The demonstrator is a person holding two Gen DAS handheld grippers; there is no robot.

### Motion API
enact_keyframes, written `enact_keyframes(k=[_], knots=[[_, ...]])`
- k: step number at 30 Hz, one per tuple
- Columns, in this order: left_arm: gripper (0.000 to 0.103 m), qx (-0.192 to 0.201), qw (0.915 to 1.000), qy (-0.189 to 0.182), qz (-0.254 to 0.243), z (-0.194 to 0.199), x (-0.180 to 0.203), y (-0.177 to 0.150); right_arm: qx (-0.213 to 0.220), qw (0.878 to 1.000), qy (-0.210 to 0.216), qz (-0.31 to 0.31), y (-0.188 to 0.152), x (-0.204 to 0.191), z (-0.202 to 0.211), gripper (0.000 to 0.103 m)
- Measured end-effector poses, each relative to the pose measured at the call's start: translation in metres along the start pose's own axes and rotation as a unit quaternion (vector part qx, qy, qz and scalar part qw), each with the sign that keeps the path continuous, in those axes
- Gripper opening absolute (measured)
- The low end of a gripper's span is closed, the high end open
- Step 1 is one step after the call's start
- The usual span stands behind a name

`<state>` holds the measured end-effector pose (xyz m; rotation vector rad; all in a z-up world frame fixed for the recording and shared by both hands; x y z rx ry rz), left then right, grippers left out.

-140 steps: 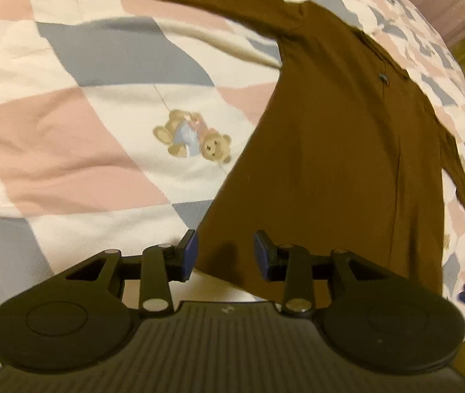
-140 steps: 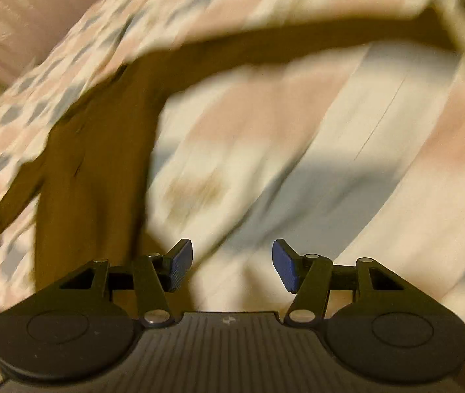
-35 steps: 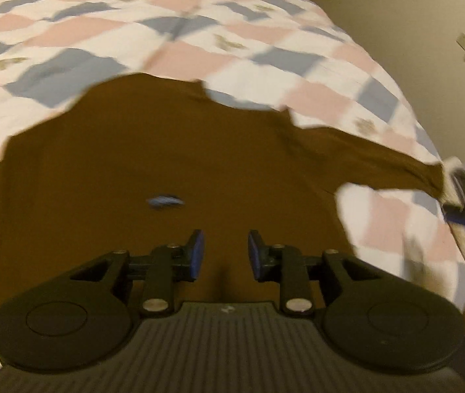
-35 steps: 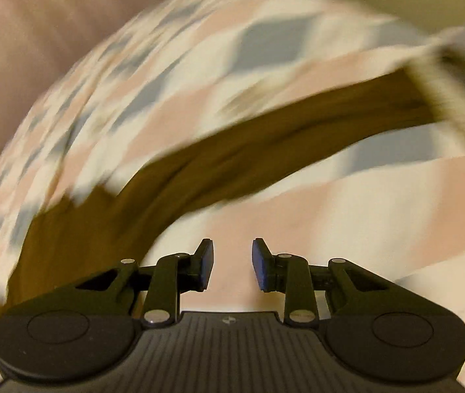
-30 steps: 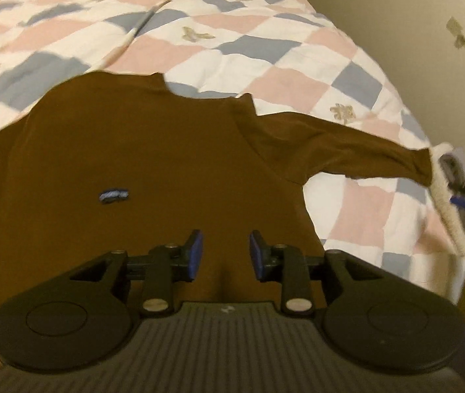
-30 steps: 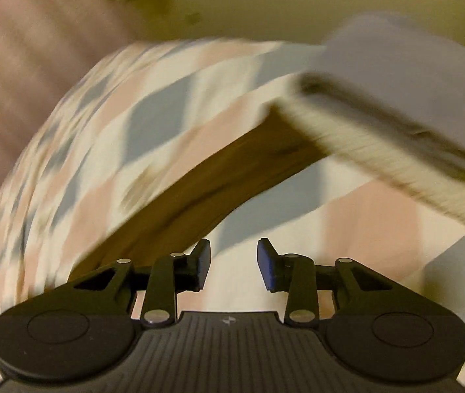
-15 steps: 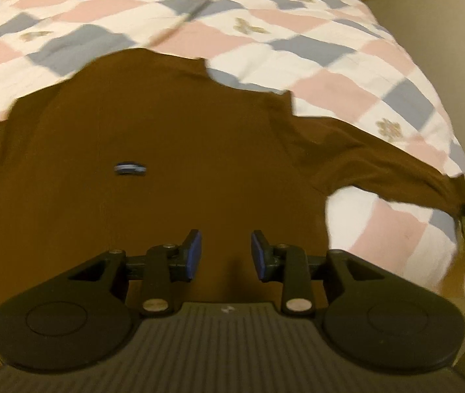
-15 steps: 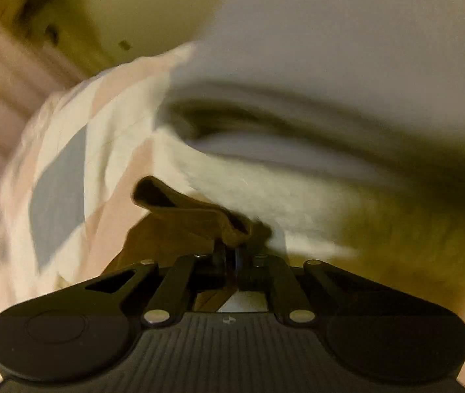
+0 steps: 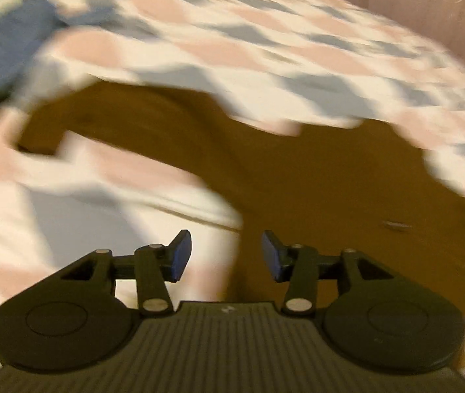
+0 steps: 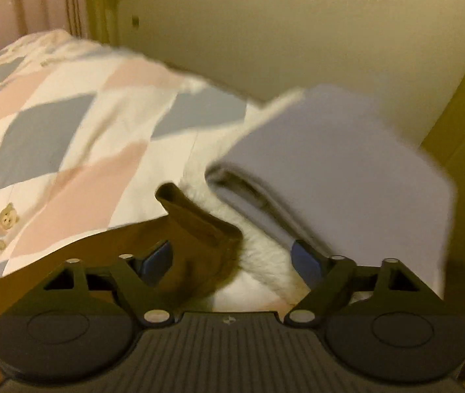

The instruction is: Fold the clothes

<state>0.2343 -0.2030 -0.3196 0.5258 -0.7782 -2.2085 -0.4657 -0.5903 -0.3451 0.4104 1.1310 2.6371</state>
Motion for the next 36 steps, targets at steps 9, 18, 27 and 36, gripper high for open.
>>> enact_keyframes(k=[9, 18, 27, 36], knots=[[0.049, 0.031, 0.9384, 0.113, -0.325, -0.100, -0.094, -0.003, -0.097, 0.989, 0.114, 0.005, -0.088, -0.127, 0.132, 0.086], [0.005, 0.015, 0.9145, 0.007, -0.404, -0.144, -0.144, 0.002, -0.161, 0.952, 0.255, 0.057, -0.166, -0.286, 0.253, 0.086], [0.000, 0.037, 0.9949, 0.066, -0.067, -0.150, -0.314, 0.127, -0.144, 0.955, 0.256, 0.034, -0.146, -0.304, 0.273, 0.086], [0.033, 0.023, 0.9917, 0.099, -0.078, -0.131, -0.312, 0.141, -0.155, 0.952, 0.259, 0.045, -0.159, -0.291, 0.287, 0.086]])
Point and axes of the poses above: each gripper's, at about its wrist camera, not at the fingertips, and z roughly against the way its jaws point, x to its right, y to its top, the point moved 3 cm from there along -z, roughly the way its jaws point, and after that the axes turned 10 degrees about x, right-handed, at the moved point
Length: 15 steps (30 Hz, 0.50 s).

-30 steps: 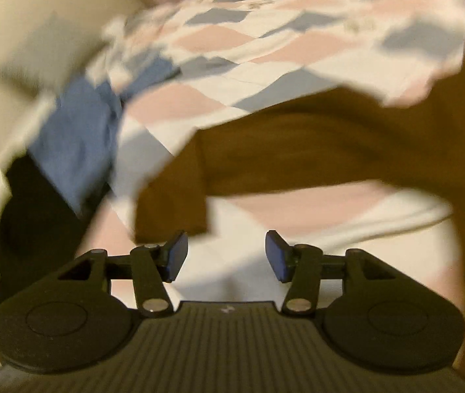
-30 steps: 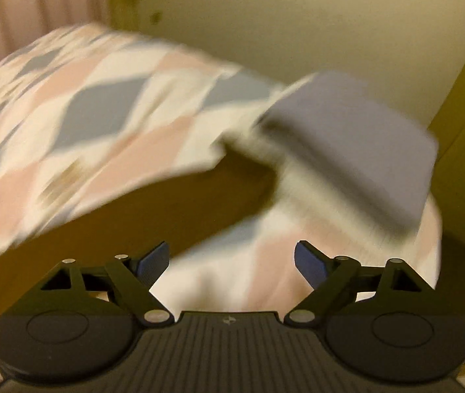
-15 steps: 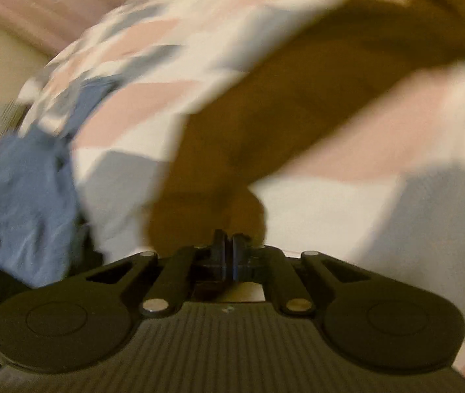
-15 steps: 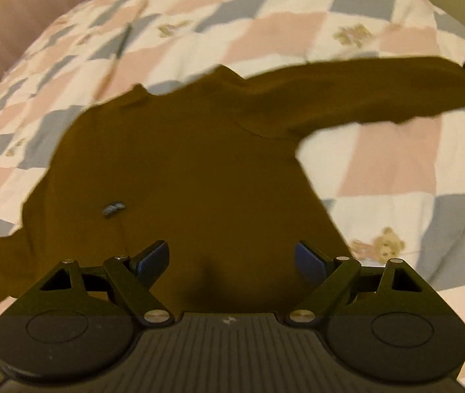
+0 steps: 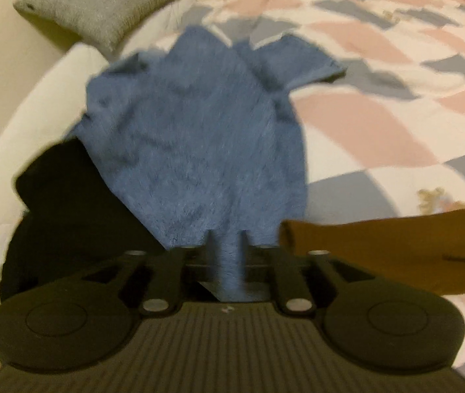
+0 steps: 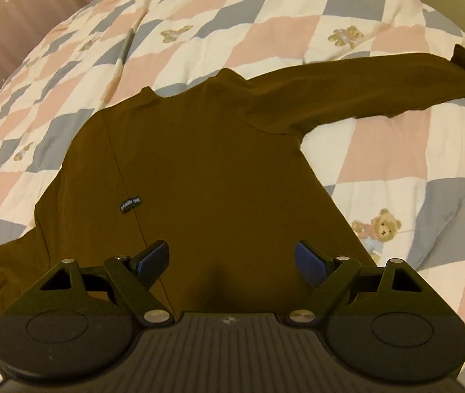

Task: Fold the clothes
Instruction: 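Lower the brown shirt flat on the bed and open both grippers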

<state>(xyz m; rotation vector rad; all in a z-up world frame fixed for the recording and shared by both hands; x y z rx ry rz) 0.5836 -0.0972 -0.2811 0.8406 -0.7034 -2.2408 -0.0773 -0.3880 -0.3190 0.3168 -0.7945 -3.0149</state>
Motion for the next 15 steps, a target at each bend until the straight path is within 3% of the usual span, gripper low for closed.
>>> enact_keyframes(k=[5, 7, 11, 15], knots=[[0.036, -0.009, 0.9945, -0.103, -0.014, 0.092, 0.081, -0.024, 0.022, 1.000, 0.011, 0.020, -0.002, 0.011, 0.029, 0.087], [0.045, -0.031, 0.9877, -0.153, -0.016, 0.137, 0.126, -0.045, 0.024, 0.999, 0.021, 0.041, -0.006, 0.013, 0.041, 0.087], [0.048, -0.076, 0.9656, -0.248, 0.018, 0.237, 0.204, -0.083, 0.019, 0.994, 0.044, 0.094, -0.021, 0.011, 0.066, 0.088], [0.054, -0.093, 0.9538, -0.284, 0.031, 0.320, 0.256, -0.105, 0.023, 0.987, 0.067, 0.142, -0.037, 0.016, 0.098, 0.089]])
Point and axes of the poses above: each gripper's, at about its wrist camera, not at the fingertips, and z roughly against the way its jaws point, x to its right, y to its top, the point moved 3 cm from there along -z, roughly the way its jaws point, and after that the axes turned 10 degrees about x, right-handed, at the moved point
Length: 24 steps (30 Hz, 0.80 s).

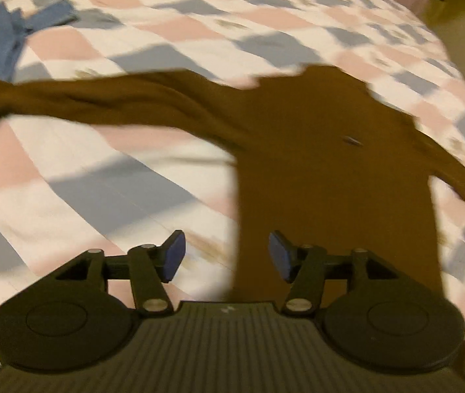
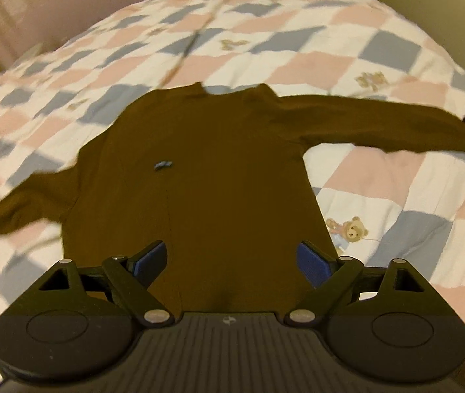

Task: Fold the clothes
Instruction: 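Lower the brown shirt flat on the bed and open both grippers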

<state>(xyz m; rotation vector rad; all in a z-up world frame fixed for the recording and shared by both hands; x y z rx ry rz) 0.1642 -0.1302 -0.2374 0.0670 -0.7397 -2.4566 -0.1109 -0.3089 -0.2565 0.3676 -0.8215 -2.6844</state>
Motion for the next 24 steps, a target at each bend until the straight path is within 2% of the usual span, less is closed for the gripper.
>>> enact_keyframes(k=[2, 5, 11, 17, 24], knots=[[0.058, 0.003, 0.9999, 0.000, -0.013, 0.020, 0.032, -0.014, 0.001, 1.000, 0.007, 0.008, -0.008, 0.007, 0.022, 0.090], [0.066, 0.018, 0.9995, 0.006, -0.027, 0.048, 0.062, -0.026, 0.001, 1.000, 0.011, 0.013, -0.020, 0.019, 0.055, 0.092], [0.071, 0.051, 0.9966, 0.007, -0.065, 0.095, 0.092, -0.039, 0.010, 1.000, -0.001, 0.009, -0.040, 0.044, 0.112, 0.094], [0.071, 0.058, 0.9931, 0.004, -0.102, 0.117, 0.095, -0.057, 0.021, 1.000, -0.018, 0.014, -0.063, 0.046, 0.148, 0.096], [0.072, 0.058, 0.9897, -0.004, -0.131, 0.150, 0.076, -0.098, 0.025, 0.999, -0.034, 0.006, -0.109, 0.026, 0.184, 0.096]])
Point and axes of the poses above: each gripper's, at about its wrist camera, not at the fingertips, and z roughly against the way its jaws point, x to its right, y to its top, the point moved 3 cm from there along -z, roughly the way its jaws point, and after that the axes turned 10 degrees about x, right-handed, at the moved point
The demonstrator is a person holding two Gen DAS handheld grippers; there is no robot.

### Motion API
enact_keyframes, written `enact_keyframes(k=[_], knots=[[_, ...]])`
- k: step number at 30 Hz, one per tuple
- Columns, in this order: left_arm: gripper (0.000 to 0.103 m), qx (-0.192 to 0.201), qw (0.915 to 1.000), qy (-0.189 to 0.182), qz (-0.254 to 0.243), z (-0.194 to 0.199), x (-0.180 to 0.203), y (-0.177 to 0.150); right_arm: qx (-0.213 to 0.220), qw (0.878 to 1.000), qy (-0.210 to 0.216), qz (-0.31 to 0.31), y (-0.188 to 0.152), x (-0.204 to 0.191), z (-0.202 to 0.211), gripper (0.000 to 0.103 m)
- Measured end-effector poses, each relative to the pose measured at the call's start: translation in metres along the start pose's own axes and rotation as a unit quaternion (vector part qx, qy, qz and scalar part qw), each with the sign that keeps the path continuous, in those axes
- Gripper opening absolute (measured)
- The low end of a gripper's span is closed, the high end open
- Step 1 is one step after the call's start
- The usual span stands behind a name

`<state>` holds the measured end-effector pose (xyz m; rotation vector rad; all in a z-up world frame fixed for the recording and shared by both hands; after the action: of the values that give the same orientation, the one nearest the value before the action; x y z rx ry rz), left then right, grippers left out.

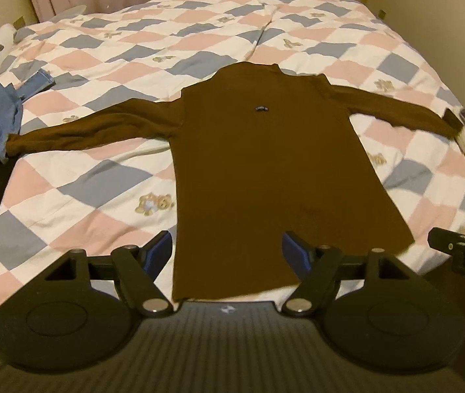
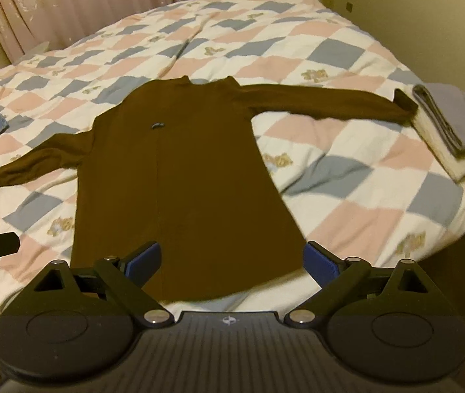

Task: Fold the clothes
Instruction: 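Lower the brown shirt flat on the bed and open both grippers, then move both grippers over the shirt hem to smooth it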

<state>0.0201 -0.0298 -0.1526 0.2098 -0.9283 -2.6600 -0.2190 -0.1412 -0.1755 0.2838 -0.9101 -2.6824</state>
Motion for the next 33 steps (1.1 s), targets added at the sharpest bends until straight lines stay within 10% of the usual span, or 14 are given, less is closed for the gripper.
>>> enact_keyframes(k=[14, 33], knots=[[0.075, 0.024, 0.9995, -0.015, -0.017, 0.063, -0.013, -0.050, 0.012, 1.000, -0.005, -0.004, -0.064, -0.030, 0.061, 0.096], [0.076, 0.034, 0.9993, 0.005, 0.014, 0.060, -0.009, -0.032, 0.023, 0.999, 0.017, 0.022, -0.044, -0.031, 0.055, 0.096]])
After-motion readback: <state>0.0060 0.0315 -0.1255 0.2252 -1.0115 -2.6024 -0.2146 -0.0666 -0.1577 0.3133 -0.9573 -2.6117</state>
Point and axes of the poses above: each gripper's, at about its wrist camera, not at the fingertips, and z roughly against the way its jaws point, x to its right, y to its top, the point moved 3 cm from there along -z, roughly the way its jaws point, and after that the axes turned 10 degrees about x, right-handed, at the moved point
